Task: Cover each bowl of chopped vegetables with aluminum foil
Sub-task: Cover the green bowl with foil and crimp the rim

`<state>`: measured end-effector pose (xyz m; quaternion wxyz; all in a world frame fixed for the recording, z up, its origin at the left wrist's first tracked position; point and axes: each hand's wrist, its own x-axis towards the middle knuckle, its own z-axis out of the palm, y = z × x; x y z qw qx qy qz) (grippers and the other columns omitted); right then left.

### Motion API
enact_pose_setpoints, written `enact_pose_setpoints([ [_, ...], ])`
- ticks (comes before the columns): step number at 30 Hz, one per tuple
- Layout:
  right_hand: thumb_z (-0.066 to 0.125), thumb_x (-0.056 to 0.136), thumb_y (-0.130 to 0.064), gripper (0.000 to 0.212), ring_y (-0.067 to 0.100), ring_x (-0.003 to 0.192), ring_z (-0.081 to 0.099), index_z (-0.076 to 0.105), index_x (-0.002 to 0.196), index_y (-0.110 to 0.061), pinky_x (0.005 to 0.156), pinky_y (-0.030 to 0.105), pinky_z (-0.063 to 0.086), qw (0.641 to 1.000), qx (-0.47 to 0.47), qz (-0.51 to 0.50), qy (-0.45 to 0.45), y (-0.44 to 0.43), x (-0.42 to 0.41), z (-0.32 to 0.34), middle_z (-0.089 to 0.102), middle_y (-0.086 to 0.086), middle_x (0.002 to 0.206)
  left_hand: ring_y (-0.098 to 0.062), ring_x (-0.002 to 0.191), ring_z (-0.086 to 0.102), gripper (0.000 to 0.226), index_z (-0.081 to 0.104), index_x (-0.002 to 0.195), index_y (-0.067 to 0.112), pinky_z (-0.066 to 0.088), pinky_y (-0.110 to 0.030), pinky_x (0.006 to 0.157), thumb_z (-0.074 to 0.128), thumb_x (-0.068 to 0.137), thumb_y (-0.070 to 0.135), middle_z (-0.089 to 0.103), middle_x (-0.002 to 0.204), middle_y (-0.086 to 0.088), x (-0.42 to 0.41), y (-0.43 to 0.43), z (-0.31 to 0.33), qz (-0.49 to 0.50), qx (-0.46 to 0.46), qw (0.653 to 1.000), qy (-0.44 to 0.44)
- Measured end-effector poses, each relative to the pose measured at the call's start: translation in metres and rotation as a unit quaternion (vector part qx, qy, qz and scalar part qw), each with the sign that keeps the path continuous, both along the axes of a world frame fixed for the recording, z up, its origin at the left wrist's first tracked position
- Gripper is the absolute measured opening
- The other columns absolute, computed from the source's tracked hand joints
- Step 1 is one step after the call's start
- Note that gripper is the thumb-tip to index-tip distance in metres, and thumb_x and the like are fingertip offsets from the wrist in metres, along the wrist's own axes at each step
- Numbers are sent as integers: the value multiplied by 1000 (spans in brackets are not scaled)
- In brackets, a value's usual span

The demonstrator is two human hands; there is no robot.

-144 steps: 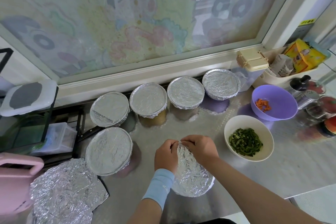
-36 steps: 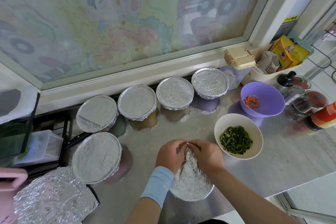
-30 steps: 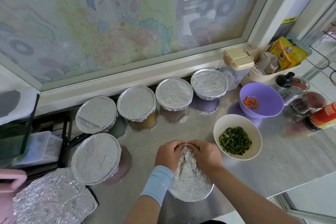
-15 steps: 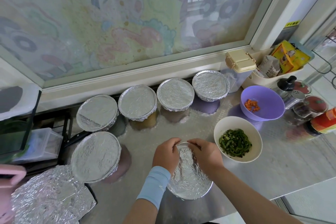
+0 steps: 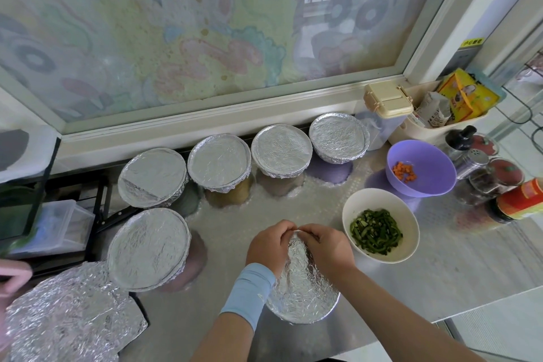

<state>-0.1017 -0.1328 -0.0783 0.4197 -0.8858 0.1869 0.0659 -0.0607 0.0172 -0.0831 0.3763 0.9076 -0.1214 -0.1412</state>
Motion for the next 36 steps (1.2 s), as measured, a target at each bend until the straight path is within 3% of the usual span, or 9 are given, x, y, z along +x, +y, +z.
enact_pose_setpoints([
  [6, 63, 91, -43, 14, 2, 71, 64, 75, 95, -37, 72, 30, 53, 1000, -7, 22, -4, -1, 2, 0, 72, -15, 75, -6, 74, 64, 13, 68, 99, 32, 54, -29, 71, 56, 97, 33, 71, 83, 13, -2, -1, 0, 32, -9, 999, 11],
  [11, 60, 93, -42, 25, 9, 95, 66, 69, 115, -34, 86, 28, 52, 999, -34, 35, -3, -3, 2, 1, 72, -15, 102, -9, 71, 63, 14, 66, 94, 30, 52, -28, 66, 53, 99, 28, 69, 78, 11, -10, 9, 4, 99, -9, 995, 6],
  [16, 60, 93, -42, 20, 7, 85, 64, 71, 109, -38, 74, 24, 49, 999, -38, 34, 15, 6, -2, -1, 73, -15, 91, -6, 75, 62, 15, 65, 91, 28, 44, -12, 62, 54, 97, 20, 67, 79, 12, -16, 25, 9, 132, -37, 989, 61],
  [21, 60, 91, -44, 17, 4, 75, 62, 72, 104, -42, 61, 17, 41, 999, -24, 20, 22, 19, 0, -4, 69, -18, 77, 4, 85, 63, 20, 72, 101, 32, 51, -16, 77, 55, 94, 24, 71, 91, 20, -16, 29, 10, 122, -58, 988, 73],
  [26, 61, 92, -42, 15, 2, 77, 63, 72, 101, -44, 70, 21, 49, 1000, -7, 9, 17, 25, -3, -3, 70, -21, 79, 0, 77, 63, 15, 71, 97, 30, 52, -22, 72, 56, 96, 30, 70, 82, 17, -14, 33, 7, 120, -53, 990, 61],
  [30, 62, 91, -39, 14, 3, 69, 62, 72, 98, -44, 66, 27, 51, 1000, -12, -3, 17, 33, -8, -1, 67, -19, 69, -12, 72, 60, 17, 64, 98, 30, 51, -30, 67, 48, 99, 25, 65, 77, 10, -10, 36, 9, 65, -1, 996, 60],
  [36, 61, 91, -45, 15, 0, 77, 64, 71, 102, -45, 72, 24, 51, 998, -33, 32, 39, 44, -3, 8, 70, -23, 82, -7, 87, 64, 23, 69, 108, 34, 52, -25, 80, 49, 99, 29, 72, 96, 15, -15, 48, 6, 67, -29, 995, 69],
])
